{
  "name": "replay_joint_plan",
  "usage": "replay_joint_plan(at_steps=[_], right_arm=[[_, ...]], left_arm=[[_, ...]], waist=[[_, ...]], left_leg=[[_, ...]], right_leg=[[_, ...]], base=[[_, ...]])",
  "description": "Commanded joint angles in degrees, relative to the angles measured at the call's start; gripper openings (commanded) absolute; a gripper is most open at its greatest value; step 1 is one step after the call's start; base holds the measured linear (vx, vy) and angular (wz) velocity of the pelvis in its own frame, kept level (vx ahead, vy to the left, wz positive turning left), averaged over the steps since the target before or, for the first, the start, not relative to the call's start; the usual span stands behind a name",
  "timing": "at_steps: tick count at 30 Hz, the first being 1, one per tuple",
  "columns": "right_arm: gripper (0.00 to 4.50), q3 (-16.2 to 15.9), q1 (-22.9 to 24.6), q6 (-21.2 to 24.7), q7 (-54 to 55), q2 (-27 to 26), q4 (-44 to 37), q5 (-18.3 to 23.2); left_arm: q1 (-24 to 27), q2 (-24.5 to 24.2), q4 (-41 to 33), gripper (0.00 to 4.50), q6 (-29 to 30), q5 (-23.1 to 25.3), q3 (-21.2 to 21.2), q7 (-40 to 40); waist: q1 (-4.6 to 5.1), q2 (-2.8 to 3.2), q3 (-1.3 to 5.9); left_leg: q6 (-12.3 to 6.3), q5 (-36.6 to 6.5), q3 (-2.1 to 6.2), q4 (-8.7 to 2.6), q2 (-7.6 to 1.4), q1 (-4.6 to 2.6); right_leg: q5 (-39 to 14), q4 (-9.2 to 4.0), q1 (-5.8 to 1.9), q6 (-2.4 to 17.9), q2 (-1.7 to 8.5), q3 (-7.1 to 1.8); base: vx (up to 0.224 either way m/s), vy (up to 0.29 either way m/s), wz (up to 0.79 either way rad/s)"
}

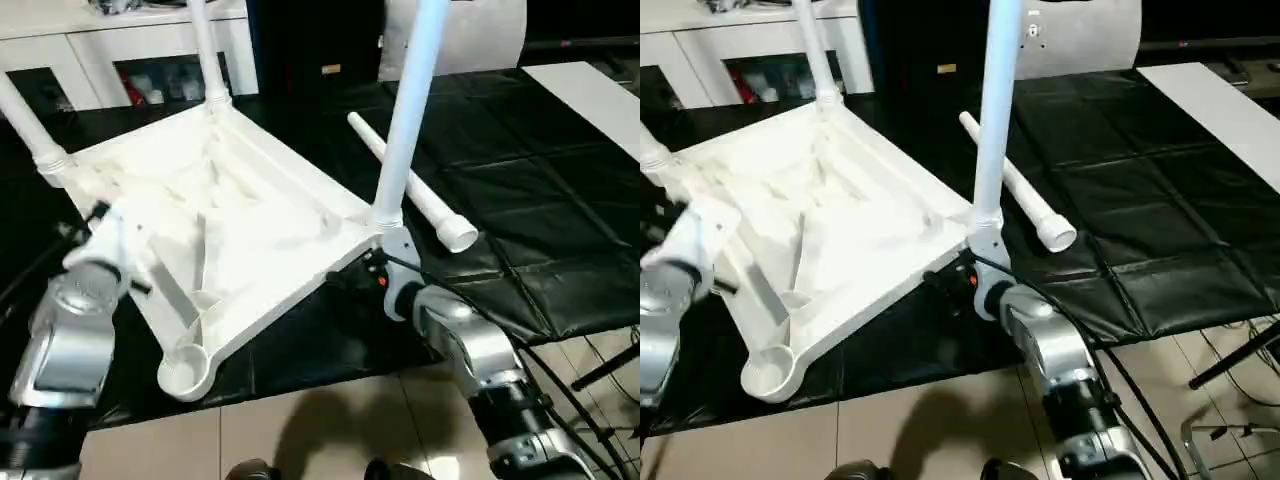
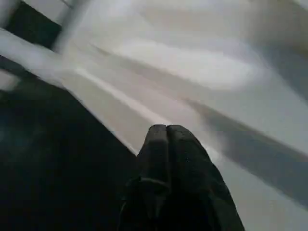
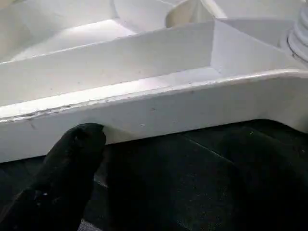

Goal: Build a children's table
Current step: Rotate table base

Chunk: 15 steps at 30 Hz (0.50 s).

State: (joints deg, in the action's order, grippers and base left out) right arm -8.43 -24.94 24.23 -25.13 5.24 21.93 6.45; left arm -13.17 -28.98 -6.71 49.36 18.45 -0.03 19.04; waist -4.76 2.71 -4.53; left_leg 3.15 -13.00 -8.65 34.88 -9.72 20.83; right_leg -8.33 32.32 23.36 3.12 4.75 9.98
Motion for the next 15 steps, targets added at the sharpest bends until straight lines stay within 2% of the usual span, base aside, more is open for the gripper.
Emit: replay_joint_plan(at_steps=[1,2,3,4,5,6,8,9,10,12,14,15], right_arm=[[4.5,-0.1,-0.9,-0.3,1.0,-0.5,2.1,-0.5],[4.5,-0.1,-1.6,-0.8,0.9,-1.3,3.3,-0.5],[4.5,-0.1,-1.9,-1.1,0.7,-1.7,3.8,-0.4],[4.5,0.0,-2.1,-1.4,0.6,-1.9,4.1,-0.3],[4.5,0.3,-2.9,-2.2,0.5,-2.3,5.3,-0.2],[4.5,0.4,-3.3,-2.5,0.4,-2.5,5.9,-0.1],[4.5,0.1,-4.7,-3.9,0.2,-2.7,8.0,-0.6],[4.5,0.1,-4.8,-4.0,0.2,-2.7,8.1,-0.6],[4.5,0.1,-5.2,-4.4,0.2,-2.8,8.7,-0.7],[4.5,0.2,-5.5,-4.6,0.1,-2.9,9.3,-0.6],[4.5,0.6,-6.8,-5.3,-0.2,-3.2,10.8,-0.4],[4.5,0.6,-7.6,-5.9,-0.3,-3.4,11.9,-0.6]], left_arm=[[0.8,-1.6,-2.4,0.07,2.6,-1.2,-1.7,3.5],[2.1,-3.1,-4.2,0.07,3.8,-2.8,-3.9,7.5],[2.7,-3.9,-5.2,0.07,4.3,-3.7,-4.9,9.6],[3.0,-4.3,-5.9,0.07,4.4,-4.3,-5.5,10.8],[3.4,-5.2,-7.7,0.07,3.1,-6.7,-6.7,14.4],[3.4,-5.5,-8.3,0.07,2.0,-8.0,-7.1,16.1],[3.5,-6.7,-9.9,0.07,0.5,-10.9,-7.8,20.3],[3.5,-6.8,-10.0,0.07,0.0,-11.1,-7.9,20.7],[3.7,-7.3,-10.3,0.07,-0.4,-12.2,-8.0,22.3],[4.1,-8.2,-10.7,0.07,-0.6,-13.1,-8.6,24.3],[5.8,-12.1,-13.3,0.07,-4.7,-16.4,-10.9,32.2],[6.2,-12.8,-14.2,0.07,-6.3,-18.8,-11.6,35.8]], waist=[[0.24,1.04,3.18],[0.23,0.98,3.35],[0.43,0.93,3.11],[0.55,0.93,3.07],[0.88,0.59,2.68],[0.78,0.82,2.63],[1.41,0.84,2.44],[1.5,0.45,2.51],[1.58,0.78,2.46],[1.52,0.66,2.6],[1.52,0.85,2.79],[1.78,0.83,2.6]], left_leg=[[-4.19,-8.2,1.68,-4.54,-4.01,-0.25],[-3.8,-9.3,1.76,-4.58,-4.07,-0.37],[-3.65,-9.9,1.82,-4.76,-4.03,-0.17],[-3.24,-11.3,1.77,-4.8,-4.02,-0.49],[-2.9,-13.1,1.77,-5.04,-3.95,-0.52],[-2.69,-14.0,1.9,-5.07,-3.94,-0.66],[-2.06,-15.8,1.95,-5.22,-3.79,-0.83],[-2.19,-15.7,1.96,-5.24,-3.76,-0.75],[-2.16,-15.5,1.89,-5.19,-3.79,-0.83],[-2.32,-14.4,1.79,-5.15,-3.75,-0.77],[-2.45,-12.8,1.93,-5.21,-3.83,-0.53],[-2.54,-12.8,1.89,-5.35,-3.84,-0.46]], right_leg=[[-17.1,-3.75,-3.45,7.1,5.37,-4.67],[-18.4,-3.84,-3.55,7.0,5.64,-4.7],[-19.1,-3.84,-3.57,6.9,5.55,-4.65],[-20.5,-4.15,-3.41,6.7,5.58,-4.68],[-22.6,-4.49,-3.43,6.4,5.51,-4.64],[-24.0,-4.62,-3.46,6.1,5.72,-4.62],[-25.6,-4.76,-3.46,5.4,5.61,-4.64],[-25.6,-4.82,-3.47,5.4,5.58,-4.63],[-25.6,-4.74,-3.37,5.5,5.54,-4.72],[-24.9,-4.59,-3.42,5.8,5.63,-4.88],[-22.7,-4.04,-3.53,6.1,5.54,-4.91],[-22.2,-4.05,-3.5,6.3,5.4,-4.93]], base=[[0.0,0.0,0.0],[0.0,0.0,0.0],[0.0,0.0,0.0],[0.0,0.0,0.0],[0.0,0.0,0.0],[0.0,0.0,0.0],[0.0,0.0,0.0],[0.0,0.0,0.0],[0.0,0.0,0.0],[0.0,0.0,0.0],[0.0,0.0,0.0],[0.0,0.0,0.0]])
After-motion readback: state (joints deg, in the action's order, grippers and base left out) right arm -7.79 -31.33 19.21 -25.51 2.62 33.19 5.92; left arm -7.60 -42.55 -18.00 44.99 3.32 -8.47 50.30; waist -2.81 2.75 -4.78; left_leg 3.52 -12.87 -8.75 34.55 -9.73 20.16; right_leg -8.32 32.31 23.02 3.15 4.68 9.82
